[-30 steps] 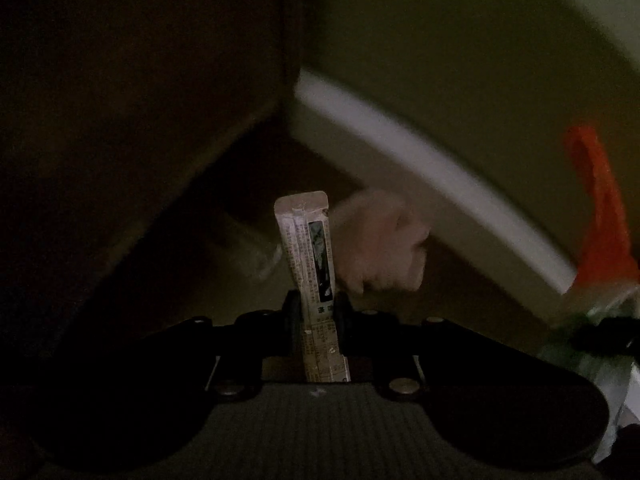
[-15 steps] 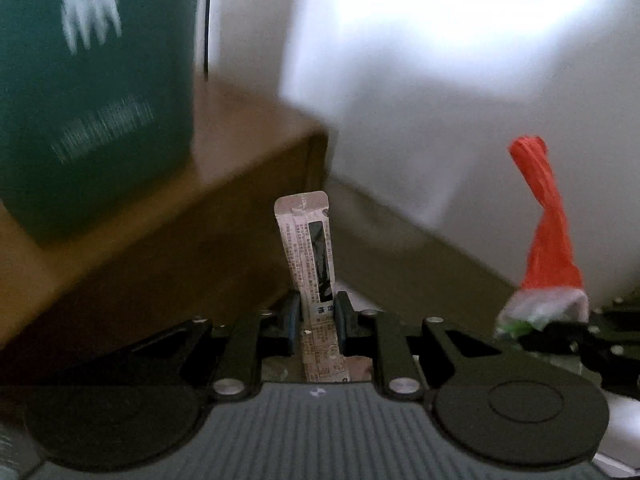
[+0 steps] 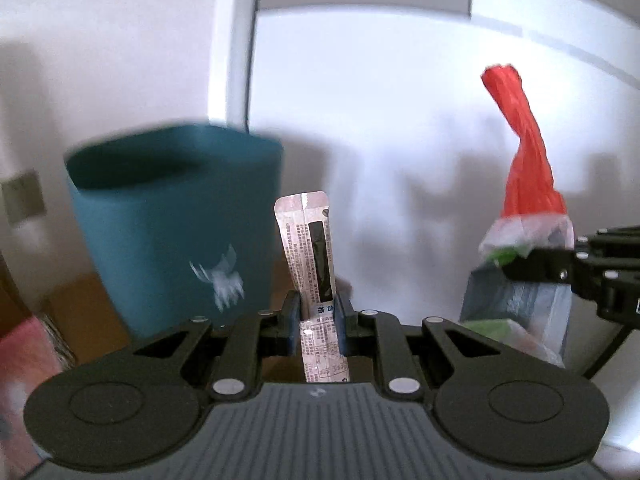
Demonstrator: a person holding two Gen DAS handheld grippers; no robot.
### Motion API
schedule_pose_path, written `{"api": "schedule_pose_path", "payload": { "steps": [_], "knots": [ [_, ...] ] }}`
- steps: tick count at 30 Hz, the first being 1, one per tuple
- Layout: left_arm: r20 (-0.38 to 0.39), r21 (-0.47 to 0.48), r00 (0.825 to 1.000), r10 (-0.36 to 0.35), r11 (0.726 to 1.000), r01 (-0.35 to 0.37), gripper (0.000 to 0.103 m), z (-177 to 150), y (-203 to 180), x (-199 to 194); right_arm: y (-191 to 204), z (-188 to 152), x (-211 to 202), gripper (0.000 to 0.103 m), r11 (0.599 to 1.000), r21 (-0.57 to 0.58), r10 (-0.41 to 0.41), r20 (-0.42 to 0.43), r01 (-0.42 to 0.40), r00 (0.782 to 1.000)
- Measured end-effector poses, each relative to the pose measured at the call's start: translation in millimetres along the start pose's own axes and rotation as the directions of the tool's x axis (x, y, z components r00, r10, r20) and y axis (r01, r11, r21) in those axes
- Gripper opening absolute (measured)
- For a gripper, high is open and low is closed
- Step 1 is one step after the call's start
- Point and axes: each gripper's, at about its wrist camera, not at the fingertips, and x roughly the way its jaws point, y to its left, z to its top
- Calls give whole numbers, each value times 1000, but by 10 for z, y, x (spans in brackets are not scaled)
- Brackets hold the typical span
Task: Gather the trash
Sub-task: 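Lift the stick packet and orange bag up toward the teal bin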
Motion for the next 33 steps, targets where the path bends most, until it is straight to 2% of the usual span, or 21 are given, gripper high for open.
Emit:
{"api": "schedule_pose_path", "payload": {
  "steps": [7, 12, 20, 27, 33],
  "knots": [
    [72, -16, 996, 60, 998, -59, 18, 709, 295, -326, 340, 796, 124, 4, 995, -99, 45, 111, -34, 993],
    [128, -7, 983, 133, 991, -133, 18, 1146, 529, -391, 422, 1183, 286, 4, 992, -116, 68, 159, -50, 985],
    [138, -43, 962, 236, 972, -232, 18, 1546, 943, -243, 399, 1206, 263, 4, 992, -87, 102, 171, -88, 980],
    [93, -53, 950, 300, 954, -296, 18, 1585, 1177, 116, 316, 1124, 785, 4, 992, -56, 121, 129, -115, 984],
    [56, -46, 946, 320, 947, -317, 18, 1593, 1321, 446, 284, 974, 1084, 4, 991, -49, 130, 89, -126, 987]
  ]
}}
